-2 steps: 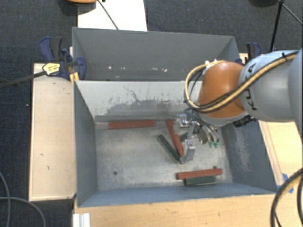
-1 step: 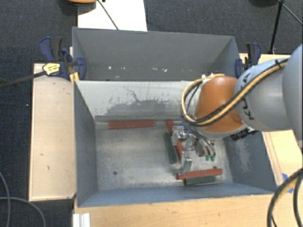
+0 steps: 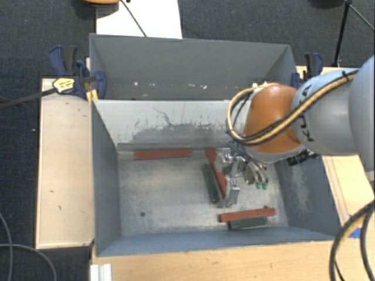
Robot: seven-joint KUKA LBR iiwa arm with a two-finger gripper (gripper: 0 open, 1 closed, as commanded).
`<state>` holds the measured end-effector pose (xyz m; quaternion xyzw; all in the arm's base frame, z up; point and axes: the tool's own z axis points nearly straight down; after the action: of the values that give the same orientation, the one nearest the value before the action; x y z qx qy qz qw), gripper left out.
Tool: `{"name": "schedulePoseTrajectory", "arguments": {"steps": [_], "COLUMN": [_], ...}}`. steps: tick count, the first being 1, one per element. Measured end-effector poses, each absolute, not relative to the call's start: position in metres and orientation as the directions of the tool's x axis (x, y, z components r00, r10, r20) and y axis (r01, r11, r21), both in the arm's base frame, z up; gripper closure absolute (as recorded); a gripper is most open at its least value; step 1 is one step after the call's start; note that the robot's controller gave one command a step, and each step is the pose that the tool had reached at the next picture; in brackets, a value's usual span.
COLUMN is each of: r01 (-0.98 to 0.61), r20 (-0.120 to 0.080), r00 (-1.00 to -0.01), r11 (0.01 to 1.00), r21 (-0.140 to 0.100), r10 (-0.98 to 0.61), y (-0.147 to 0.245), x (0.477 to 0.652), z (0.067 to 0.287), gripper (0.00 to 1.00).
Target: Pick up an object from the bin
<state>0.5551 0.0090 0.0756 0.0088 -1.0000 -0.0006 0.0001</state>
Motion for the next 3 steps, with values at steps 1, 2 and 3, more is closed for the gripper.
{"name": "schedulePoseTrajectory", "arguments": {"steps": [1, 2, 3], "r01": [-0.178, -0.177, -0.176], "r20": [-0.006, -0.004, -0.005], "r00": [-0.984, -0.984, -0.984], "r11": [0.984, 0.984, 0.984], "r21": [-0.001, 0.0, 0.0], "r10": [-0.178, -0.177, -0.176], "y": [-0.0439, -0.0435, -0.0435], "x": [0.5662, 0.5657, 0.5661], "z": [0.0725, 0.0717, 0.0723], "gripper": [1.0, 0.0, 1.0]}}
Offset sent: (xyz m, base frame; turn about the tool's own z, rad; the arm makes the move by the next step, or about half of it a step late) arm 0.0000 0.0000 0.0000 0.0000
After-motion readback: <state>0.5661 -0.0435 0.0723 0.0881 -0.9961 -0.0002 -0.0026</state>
